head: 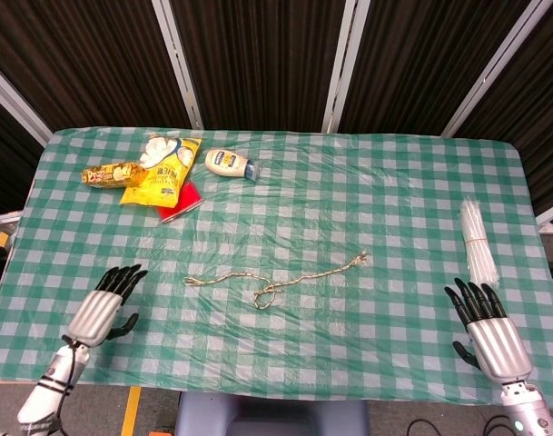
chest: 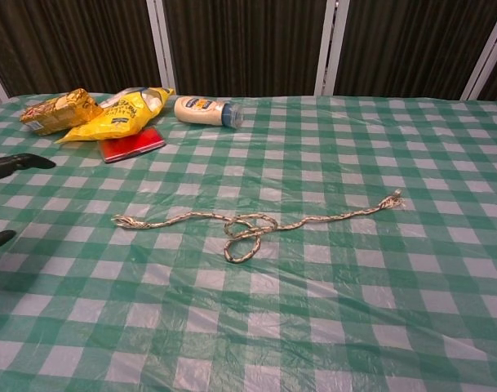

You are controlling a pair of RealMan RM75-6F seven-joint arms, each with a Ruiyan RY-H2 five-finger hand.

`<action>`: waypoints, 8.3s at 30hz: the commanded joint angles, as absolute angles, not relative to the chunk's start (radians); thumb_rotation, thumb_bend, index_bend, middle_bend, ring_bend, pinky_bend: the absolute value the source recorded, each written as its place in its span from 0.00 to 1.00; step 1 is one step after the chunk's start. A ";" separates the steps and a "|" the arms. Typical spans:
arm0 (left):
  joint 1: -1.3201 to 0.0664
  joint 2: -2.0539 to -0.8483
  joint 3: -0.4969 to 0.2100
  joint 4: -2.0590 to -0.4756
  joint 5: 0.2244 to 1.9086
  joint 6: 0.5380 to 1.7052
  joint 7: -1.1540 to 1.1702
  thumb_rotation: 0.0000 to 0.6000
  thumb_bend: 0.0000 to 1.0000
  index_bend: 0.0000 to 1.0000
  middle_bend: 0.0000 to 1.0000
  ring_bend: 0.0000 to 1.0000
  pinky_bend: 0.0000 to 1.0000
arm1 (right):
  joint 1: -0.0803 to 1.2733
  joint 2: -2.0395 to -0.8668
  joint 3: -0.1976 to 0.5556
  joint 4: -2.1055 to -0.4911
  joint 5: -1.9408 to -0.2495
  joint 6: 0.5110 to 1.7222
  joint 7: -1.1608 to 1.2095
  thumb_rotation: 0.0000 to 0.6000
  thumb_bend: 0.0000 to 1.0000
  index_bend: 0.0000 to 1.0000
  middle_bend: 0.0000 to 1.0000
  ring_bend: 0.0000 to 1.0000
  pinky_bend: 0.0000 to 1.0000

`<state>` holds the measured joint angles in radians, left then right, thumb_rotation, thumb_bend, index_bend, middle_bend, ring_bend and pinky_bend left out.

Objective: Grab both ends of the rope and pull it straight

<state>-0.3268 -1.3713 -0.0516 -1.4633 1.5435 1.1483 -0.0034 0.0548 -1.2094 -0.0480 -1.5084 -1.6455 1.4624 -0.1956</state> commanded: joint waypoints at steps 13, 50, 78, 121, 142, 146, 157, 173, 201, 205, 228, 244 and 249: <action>-0.499 -1.659 -0.159 -1.279 1.411 1.043 0.051 1.00 0.43 0.28 0.00 0.00 0.04 | 0.067 -1.226 -0.040 -1.500 -1.614 1.425 -0.222 1.00 0.31 0.00 0.00 0.00 0.00; -0.568 -1.869 -0.137 -0.982 1.372 1.050 0.075 1.00 0.43 0.54 0.05 0.00 0.05 | 0.066 -1.217 -0.041 -1.504 -1.606 1.431 -0.209 1.00 0.31 0.00 0.00 0.00 0.00; -0.518 -1.762 -0.093 -1.102 1.416 1.146 0.052 1.00 0.44 0.63 0.09 0.00 0.06 | 0.381 -1.340 0.097 -1.416 -1.579 1.092 -0.247 1.00 0.31 0.37 0.00 0.00 0.00; -0.510 -1.730 -0.091 -1.111 1.418 1.151 0.043 1.00 0.44 0.64 0.10 0.00 0.06 | 0.673 -1.713 0.145 -0.961 -1.367 0.858 -0.323 1.00 0.47 0.60 0.00 0.00 0.00; -0.502 -1.706 -0.103 -1.098 1.410 1.167 0.034 1.00 0.44 0.64 0.10 0.00 0.06 | 0.653 -1.658 0.128 -1.017 -1.346 0.916 -0.341 1.00 0.48 0.74 0.04 0.00 0.00; -0.491 -1.681 -0.112 -1.085 1.398 1.176 0.022 1.00 0.44 0.64 0.10 0.00 0.06 | 0.622 -1.592 0.123 -1.071 -1.349 0.959 -0.331 1.00 0.48 0.75 0.05 0.00 0.00; -0.448 -1.620 -0.120 -1.029 1.361 1.181 -0.044 1.00 0.44 0.64 0.10 0.00 0.06 | 0.503 -1.381 0.099 -1.213 -1.347 1.086 -0.273 1.00 0.48 0.75 0.05 0.00 0.00; -0.433 -1.628 -0.130 -0.924 1.329 1.143 -0.106 1.00 0.44 0.64 0.10 0.00 0.06 | 0.415 -1.321 0.056 -1.199 -1.350 1.117 -0.193 1.00 0.48 0.75 0.05 0.00 0.00; -0.449 -1.685 -0.116 -0.822 1.332 1.069 -0.126 1.00 0.44 0.59 0.10 0.00 0.06 | 0.427 -1.431 0.043 -1.071 -1.355 1.028 -0.167 1.00 0.48 0.71 0.05 0.00 0.00; -0.446 -1.685 -0.110 -0.819 1.338 1.065 -0.135 1.00 0.44 0.43 0.10 0.00 0.06 | 0.430 -1.434 0.039 -1.065 -1.343 0.996 -0.176 1.00 0.48 0.54 0.05 0.00 0.00; -0.297 -1.382 -0.041 -1.277 1.501 1.359 -0.274 1.00 0.39 0.00 0.00 0.00 0.03 | 0.280 -1.277 0.030 -1.378 -1.404 1.278 -0.169 1.00 0.39 0.00 0.00 0.00 0.00; -0.071 -1.197 0.085 -1.492 1.614 1.622 -0.030 1.00 0.40 0.00 0.00 0.00 0.02 | 0.065 -1.214 -0.073 -1.539 -1.543 1.562 -0.226 1.00 0.38 0.00 0.00 0.00 0.00; -0.069 -1.200 0.073 -1.482 1.616 1.618 -0.036 1.00 0.40 0.00 0.00 0.00 0.02 | 0.058 -1.206 -0.071 -1.541 -1.555 1.554 -0.219 1.00 0.38 0.00 0.00 0.00 0.00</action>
